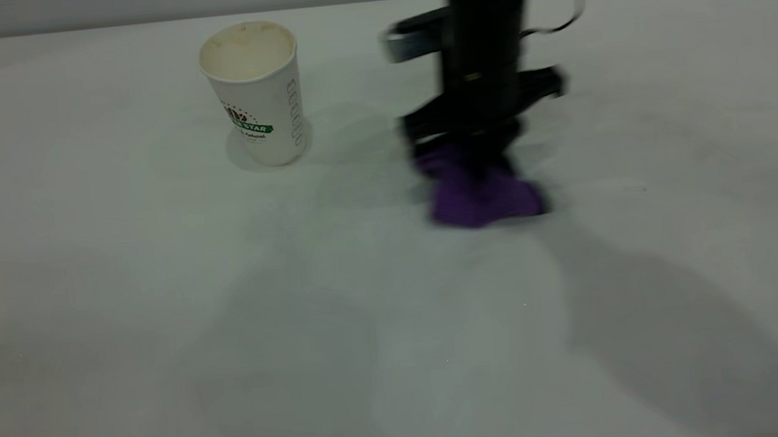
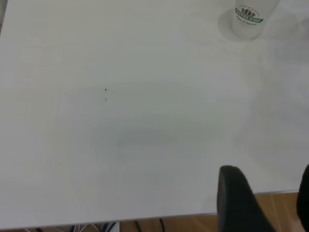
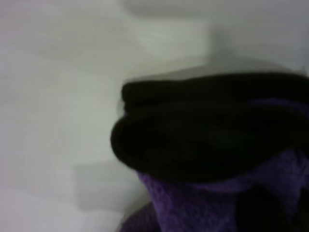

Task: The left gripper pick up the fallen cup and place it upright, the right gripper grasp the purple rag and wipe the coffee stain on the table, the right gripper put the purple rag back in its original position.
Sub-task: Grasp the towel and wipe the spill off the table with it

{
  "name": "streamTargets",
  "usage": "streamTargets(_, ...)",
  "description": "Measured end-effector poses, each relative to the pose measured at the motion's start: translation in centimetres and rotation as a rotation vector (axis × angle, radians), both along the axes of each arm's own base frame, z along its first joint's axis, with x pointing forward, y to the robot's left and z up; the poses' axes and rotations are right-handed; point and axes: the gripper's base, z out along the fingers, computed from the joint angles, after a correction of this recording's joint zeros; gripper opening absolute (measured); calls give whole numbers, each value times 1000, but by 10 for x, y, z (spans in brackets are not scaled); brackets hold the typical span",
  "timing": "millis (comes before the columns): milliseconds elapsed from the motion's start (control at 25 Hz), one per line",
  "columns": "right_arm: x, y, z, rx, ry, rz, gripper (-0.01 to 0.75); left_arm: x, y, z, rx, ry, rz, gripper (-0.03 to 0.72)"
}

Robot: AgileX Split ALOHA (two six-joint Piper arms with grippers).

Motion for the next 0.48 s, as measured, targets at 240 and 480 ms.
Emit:
streamTargets(240,20,-80,-1,-158,60,-93,64,0,0,0,0,0,0,372)
streamTargets(480,34,-137,0,-159,69,-202,134,0,0,0,0,0,0,372)
